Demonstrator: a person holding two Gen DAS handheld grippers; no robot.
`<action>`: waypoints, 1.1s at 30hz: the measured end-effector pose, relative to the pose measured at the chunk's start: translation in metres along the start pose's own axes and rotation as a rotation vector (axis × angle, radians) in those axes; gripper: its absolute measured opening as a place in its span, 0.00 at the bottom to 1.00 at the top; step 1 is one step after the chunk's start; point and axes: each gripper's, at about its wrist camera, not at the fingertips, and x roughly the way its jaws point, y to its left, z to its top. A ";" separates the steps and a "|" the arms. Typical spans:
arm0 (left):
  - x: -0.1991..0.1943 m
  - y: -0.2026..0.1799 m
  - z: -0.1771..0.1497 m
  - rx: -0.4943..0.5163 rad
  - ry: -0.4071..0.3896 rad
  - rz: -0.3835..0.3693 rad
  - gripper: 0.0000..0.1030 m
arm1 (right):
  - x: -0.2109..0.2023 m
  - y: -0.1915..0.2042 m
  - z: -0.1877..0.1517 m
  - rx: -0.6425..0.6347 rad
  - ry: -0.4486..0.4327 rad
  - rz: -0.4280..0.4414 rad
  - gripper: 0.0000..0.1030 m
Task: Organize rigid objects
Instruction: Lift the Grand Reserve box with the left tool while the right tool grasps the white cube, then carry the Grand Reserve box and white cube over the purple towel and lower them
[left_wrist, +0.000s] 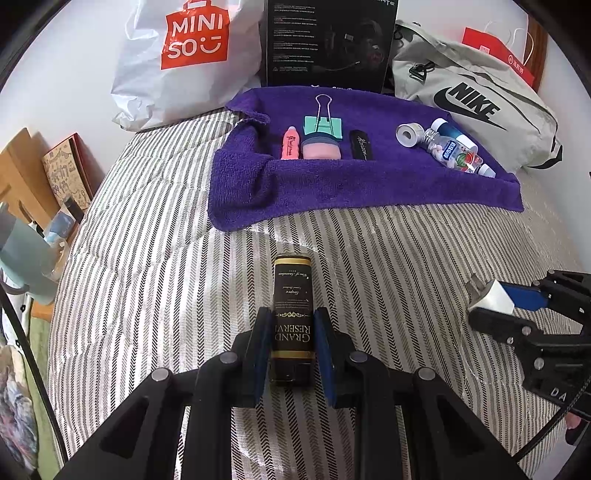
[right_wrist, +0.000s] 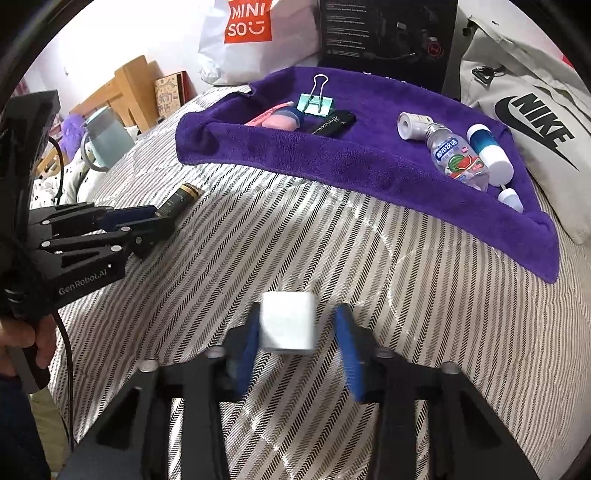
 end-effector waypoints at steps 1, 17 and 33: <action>0.000 0.000 0.000 0.000 0.000 0.000 0.22 | 0.000 0.000 0.001 -0.004 0.004 0.004 0.27; 0.000 -0.001 0.000 -0.019 -0.006 0.004 0.22 | 0.000 0.008 -0.002 -0.076 0.028 -0.024 0.27; -0.021 -0.004 0.024 -0.024 -0.036 -0.017 0.22 | -0.022 -0.025 0.005 -0.039 0.005 0.025 0.26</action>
